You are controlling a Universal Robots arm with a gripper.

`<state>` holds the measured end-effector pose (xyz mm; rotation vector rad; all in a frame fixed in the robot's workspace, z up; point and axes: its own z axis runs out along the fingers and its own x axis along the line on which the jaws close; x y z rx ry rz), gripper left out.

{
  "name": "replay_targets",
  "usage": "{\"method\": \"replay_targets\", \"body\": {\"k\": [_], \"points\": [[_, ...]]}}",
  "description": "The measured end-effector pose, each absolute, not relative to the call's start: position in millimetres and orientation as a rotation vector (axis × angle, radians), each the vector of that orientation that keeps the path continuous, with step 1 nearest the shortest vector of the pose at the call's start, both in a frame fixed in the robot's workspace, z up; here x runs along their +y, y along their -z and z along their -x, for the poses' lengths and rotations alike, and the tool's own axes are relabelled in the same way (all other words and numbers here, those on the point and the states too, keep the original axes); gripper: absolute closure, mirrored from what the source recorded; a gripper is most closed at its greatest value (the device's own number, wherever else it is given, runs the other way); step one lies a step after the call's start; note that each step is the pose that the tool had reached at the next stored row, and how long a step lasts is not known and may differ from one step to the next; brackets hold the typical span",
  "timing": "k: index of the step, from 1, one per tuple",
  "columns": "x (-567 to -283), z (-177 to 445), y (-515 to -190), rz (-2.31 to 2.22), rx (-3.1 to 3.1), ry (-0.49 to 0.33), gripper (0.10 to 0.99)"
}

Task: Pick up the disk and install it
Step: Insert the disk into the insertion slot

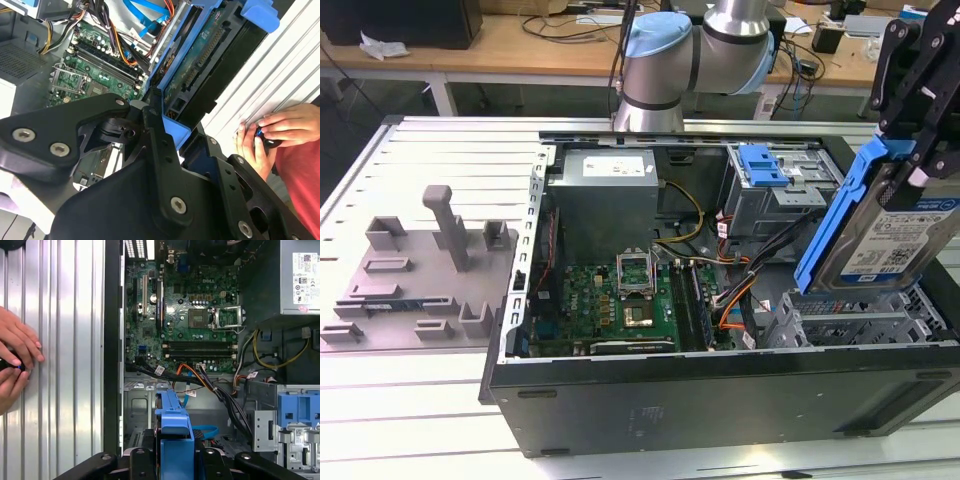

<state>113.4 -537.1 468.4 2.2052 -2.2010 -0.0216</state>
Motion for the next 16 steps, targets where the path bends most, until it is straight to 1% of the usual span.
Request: {"method": "replay_targets", "body": {"k": [16], "points": [[-537.1, -115.1, -460.7, -2.205, -2.201, 0.022, 0.722]]}}
